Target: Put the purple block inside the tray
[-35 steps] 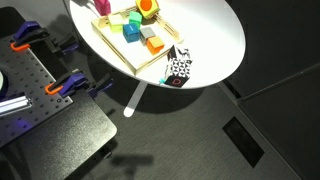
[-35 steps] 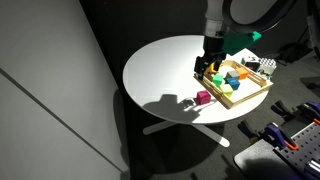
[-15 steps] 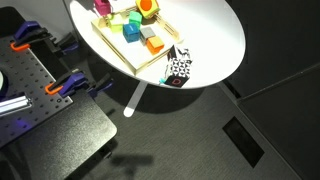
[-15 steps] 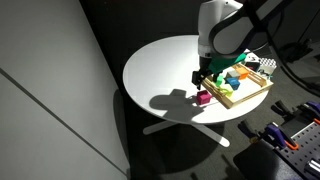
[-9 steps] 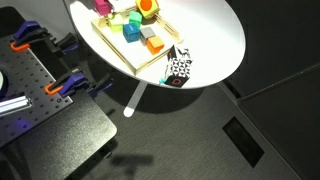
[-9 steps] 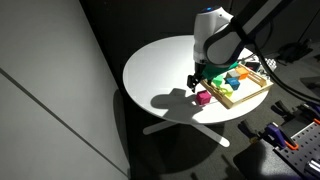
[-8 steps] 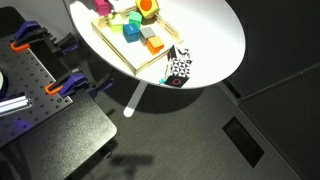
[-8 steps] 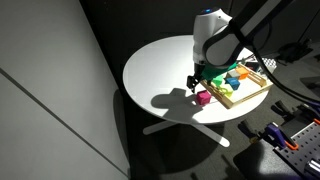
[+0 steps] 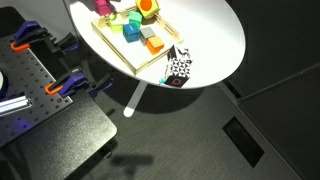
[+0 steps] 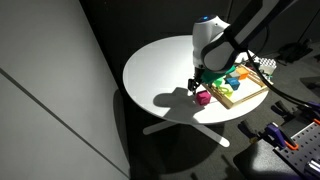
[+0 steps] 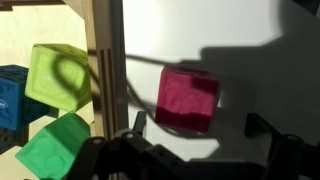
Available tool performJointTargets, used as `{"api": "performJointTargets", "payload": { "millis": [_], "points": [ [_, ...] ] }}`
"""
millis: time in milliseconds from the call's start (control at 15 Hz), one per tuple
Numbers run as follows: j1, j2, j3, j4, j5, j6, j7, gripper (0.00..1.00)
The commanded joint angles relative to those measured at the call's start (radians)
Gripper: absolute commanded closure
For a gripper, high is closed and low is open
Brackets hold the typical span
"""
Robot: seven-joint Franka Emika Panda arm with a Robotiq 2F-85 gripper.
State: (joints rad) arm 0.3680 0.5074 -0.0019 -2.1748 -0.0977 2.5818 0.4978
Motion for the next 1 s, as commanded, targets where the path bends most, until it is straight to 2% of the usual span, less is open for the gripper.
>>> {"api": "performJointTargets", "payload": {
  "millis": [0,933],
  "points": [
    [0.018,0.013,-0.016,0.015,-0.017,-0.015,0.032,0.00],
    [0.020,0.065,-0.023,0.033,-0.007,-0.021,0.028,0.00]
  ]
}}
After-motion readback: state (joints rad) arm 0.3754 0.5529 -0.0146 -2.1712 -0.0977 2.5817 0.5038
